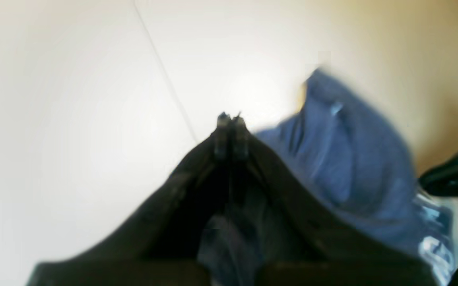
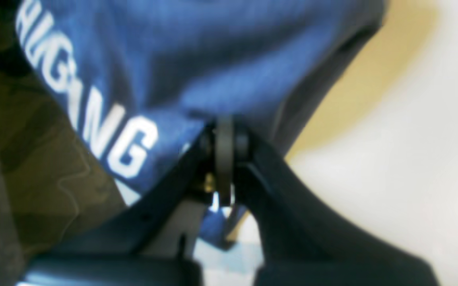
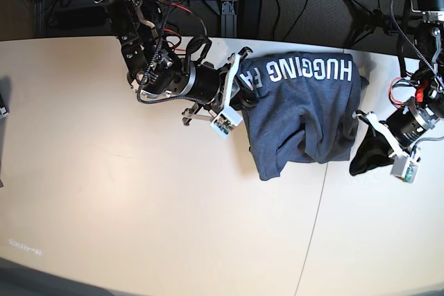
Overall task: Fold the T-shirt properly
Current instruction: 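Pull the bundle ends apart with both grippers to flatten the lettered band, then press the bundle flat and open both grippers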
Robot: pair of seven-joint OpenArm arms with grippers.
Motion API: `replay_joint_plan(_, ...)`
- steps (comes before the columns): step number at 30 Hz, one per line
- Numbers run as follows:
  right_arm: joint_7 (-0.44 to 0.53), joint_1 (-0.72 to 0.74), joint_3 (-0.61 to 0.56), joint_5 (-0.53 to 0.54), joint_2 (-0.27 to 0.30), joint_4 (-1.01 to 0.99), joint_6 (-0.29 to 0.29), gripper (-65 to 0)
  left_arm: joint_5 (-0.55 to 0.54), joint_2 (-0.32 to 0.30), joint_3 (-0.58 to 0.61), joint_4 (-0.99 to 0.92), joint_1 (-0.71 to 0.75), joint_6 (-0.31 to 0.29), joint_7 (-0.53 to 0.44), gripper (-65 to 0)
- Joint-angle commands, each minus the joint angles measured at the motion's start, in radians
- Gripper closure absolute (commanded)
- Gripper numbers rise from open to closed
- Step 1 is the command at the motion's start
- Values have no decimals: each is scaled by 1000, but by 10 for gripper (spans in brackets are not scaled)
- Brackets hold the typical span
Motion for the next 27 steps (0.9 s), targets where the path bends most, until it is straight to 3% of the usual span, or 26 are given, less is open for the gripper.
replay_joint_plan(1,22,14,12,17,-3,35,-12,0,-32,-15,-16,43,-16,-16,0,0)
replay_joint_plan(4,23,27,31,26,-9,56,-12,0,-111,-13,-22,98,-15,-16,81,0)
replay_joint_plan(7,23,56,31,55,-36,55,-10,0,-167,-4,-21,103,2,-21,101,0)
replay_joint_plan(13,61,161,30,73,-129,-15,11,0,-83,66,-13,72,25,-21,98,0)
replay_joint_plan(17,60,232,30,73,-192,-137,11,0,-65,67,24,15,25,-21,91,0)
replay_joint_plan(27,61,290,27,29,-207,-327,11,0,-20,67,53,-120,23,-21,61,0)
